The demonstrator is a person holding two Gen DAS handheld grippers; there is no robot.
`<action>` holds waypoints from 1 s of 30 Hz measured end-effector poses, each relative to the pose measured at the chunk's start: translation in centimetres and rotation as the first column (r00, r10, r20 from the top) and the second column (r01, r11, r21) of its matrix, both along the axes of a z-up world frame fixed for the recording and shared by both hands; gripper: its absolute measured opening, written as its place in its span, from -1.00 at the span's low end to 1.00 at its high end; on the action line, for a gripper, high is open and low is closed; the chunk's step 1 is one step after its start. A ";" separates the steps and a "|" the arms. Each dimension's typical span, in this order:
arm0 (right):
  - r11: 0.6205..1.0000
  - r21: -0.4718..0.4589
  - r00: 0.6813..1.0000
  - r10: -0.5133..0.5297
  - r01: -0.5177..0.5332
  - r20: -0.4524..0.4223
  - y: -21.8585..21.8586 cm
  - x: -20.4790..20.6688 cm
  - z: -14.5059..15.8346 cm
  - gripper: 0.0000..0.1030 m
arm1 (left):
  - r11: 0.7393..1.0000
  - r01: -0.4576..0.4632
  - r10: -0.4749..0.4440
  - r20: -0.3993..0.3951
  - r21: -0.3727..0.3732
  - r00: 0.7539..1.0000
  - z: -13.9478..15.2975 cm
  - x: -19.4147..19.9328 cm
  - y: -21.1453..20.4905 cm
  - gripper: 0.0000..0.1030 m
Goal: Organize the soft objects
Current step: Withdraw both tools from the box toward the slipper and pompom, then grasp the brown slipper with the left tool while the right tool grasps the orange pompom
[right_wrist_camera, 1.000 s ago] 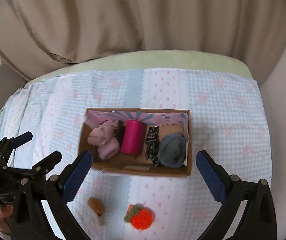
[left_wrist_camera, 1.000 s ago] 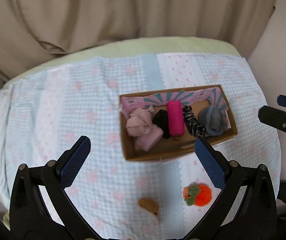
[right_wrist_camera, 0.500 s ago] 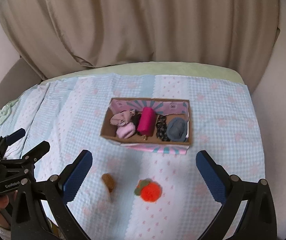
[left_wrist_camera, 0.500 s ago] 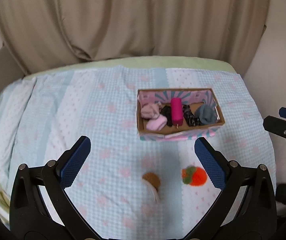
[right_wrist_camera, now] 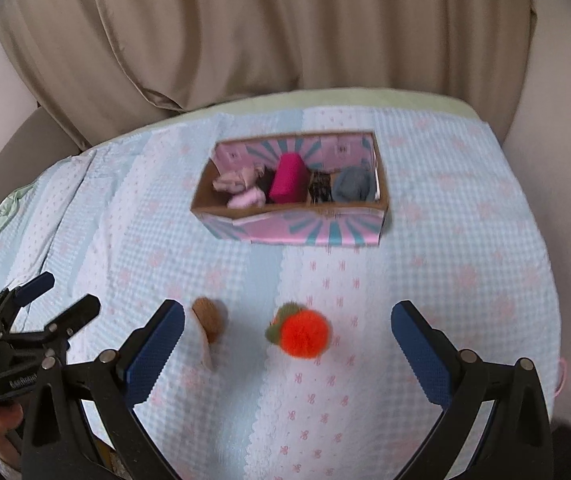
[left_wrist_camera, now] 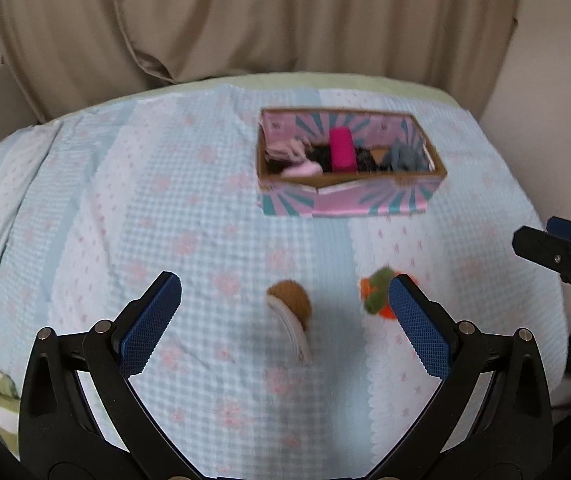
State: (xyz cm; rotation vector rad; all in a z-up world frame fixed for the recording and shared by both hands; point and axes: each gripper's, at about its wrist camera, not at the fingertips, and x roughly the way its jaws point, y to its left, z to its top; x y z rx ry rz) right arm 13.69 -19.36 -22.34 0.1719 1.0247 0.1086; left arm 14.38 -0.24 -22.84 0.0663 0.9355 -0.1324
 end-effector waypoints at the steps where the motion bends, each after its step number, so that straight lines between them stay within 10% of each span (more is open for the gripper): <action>1: 1.000 0.001 1.000 -0.006 0.006 -0.004 0.1 -0.3 -1.3 1.00 | 1.000 0.012 -0.012 -0.002 0.004 1.000 -1.3 -0.1 -0.4 1.00; 16: 0.996 0.030 0.995 -0.086 0.087 -0.040 1.1 0.4 -16.3 1.00 | 1.000 0.007 -0.007 -0.066 0.006 0.998 -18.4 2.8 -2.1 0.86; 25: 0.996 0.031 0.996 -0.080 0.082 -0.045 1.7 3.1 -21.5 0.97 | 1.000 -0.029 0.028 -0.112 -0.010 0.993 -23.8 4.9 -1.3 0.60; 30: 0.999 0.003 0.998 -0.051 0.051 -0.031 2.8 3.8 -23.0 0.62 | 0.999 -0.048 0.046 -0.113 -0.017 0.993 -24.9 5.9 -1.2 0.23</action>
